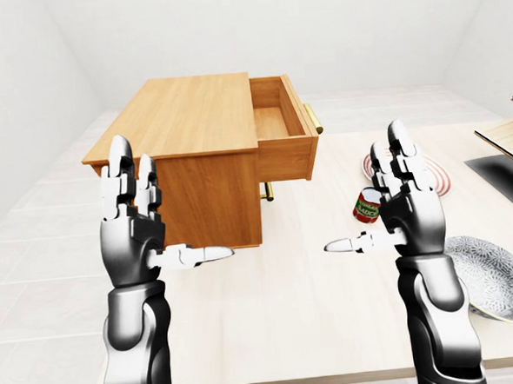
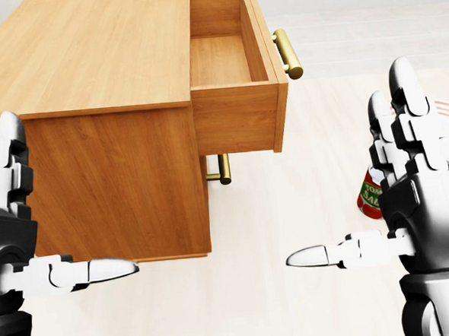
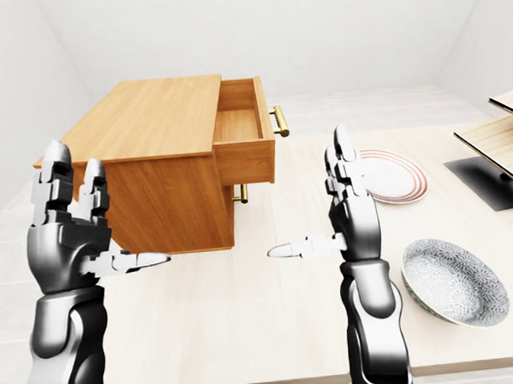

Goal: Close the top drawer of the cabinet.

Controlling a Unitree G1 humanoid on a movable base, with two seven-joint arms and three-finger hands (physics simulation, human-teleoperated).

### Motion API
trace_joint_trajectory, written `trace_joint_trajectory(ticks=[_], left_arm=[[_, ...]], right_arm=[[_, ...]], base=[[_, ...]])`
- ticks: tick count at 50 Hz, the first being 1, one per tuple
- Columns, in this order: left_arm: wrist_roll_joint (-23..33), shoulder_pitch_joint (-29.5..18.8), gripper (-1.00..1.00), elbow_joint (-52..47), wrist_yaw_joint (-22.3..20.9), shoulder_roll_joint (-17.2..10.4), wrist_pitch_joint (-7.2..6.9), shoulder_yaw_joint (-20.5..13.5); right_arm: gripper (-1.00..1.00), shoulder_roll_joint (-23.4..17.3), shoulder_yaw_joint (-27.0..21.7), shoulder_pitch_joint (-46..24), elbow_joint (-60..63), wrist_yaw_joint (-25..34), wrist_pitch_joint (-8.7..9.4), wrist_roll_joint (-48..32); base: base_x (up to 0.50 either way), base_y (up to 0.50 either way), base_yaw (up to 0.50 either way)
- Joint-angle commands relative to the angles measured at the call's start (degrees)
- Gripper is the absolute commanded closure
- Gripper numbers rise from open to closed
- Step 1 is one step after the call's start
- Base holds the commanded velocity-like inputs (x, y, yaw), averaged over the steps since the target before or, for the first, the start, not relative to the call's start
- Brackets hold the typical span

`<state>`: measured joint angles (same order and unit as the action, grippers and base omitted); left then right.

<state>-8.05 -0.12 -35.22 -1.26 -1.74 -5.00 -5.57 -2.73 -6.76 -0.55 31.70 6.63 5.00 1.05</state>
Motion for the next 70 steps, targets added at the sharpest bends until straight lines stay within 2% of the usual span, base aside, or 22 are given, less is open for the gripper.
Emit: trace_joint_trajectory(ticks=[1, 28, 34, 43, 59, 70], left_arm=[[0.3, 0.3, -1.0, -0.3, -0.5, 0.3, 0.0, 0.6], [0.0, 0.3, -1.0, -1.1, -0.4, 0.3, 0.0, 0.7], [-0.5, 0.4, -1.0, -1.1, -0.5, 0.3, 0.0, 0.4], [0.4, 0.5, -1.0, -0.4, -0.5, 0.0, 0.0, 0.6], [0.6, 0.2, -1.0, -0.5, -0.5, 0.3, 0.0, 0.6], [0.7, 0.2, -1.0, -0.9, -0.3, 0.4, 0.0, 0.6]], right_arm=[[-1.0, 0.0, -0.6, -1.3, -1.9, -0.8, 0.0, 0.4], [-1.0, -3.3, -1.9, -11.6, -16.6, -5.6, 0.0, -1.2], [-1.0, -3.5, -0.8, -13.5, -20.3, -6.4, 0.0, -2.0], [-1.0, -3.4, -1.1, -17.0, -30.2, -8.7, 0.0, -1.3], [-1.0, -4.8, -1.2, -20.0, -37.5, -10.4, 0.0, 0.0], [-1.0, -5.3, -1.1, -21.4, -36.9, -10.6, 0.0, 0.9]], base=[[0.0, 0.0, 0.0], [0.0, 0.0, 0.0], [0.0, 0.0, 0.0], [0.0, 0.0, 0.0], [0.0, 0.0, 0.0], [0.0, 0.0, 0.0]])
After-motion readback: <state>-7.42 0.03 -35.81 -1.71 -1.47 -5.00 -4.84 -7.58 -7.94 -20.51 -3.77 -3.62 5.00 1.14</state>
